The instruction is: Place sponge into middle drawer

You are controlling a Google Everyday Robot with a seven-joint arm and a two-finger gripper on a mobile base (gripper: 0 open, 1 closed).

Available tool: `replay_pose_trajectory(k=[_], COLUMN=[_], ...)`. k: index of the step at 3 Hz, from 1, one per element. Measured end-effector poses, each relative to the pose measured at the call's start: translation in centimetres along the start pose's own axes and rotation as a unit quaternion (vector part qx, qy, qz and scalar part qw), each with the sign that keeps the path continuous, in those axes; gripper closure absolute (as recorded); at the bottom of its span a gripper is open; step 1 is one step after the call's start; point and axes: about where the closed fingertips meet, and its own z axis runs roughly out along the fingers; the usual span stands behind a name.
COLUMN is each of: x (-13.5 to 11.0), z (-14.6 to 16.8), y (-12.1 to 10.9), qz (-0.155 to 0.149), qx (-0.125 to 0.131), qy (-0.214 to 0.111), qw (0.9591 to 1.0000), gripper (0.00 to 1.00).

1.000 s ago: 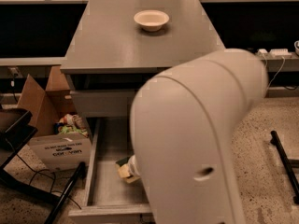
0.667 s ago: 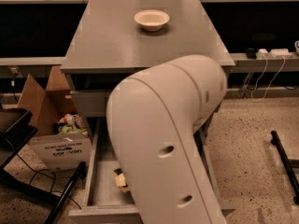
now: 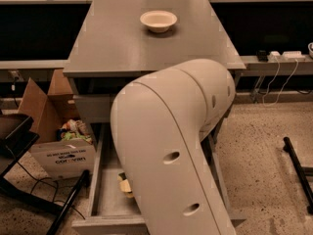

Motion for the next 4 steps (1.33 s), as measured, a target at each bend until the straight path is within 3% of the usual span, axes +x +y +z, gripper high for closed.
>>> replay_pose_trajectory(k=[2,3,4], x=[0.0,-0.1,-0.8], z=[0.0,-0.7,-3.2], y=[0.0,0.4,1.0], qz=[0.000,-0.016,-0.051], qx=[0.000,-0.008,-0.010], qy=[0.000,-0.008,-0.019], qw=[1.0000,0.9998,0.9985], gripper=[0.14,0.00,0.00])
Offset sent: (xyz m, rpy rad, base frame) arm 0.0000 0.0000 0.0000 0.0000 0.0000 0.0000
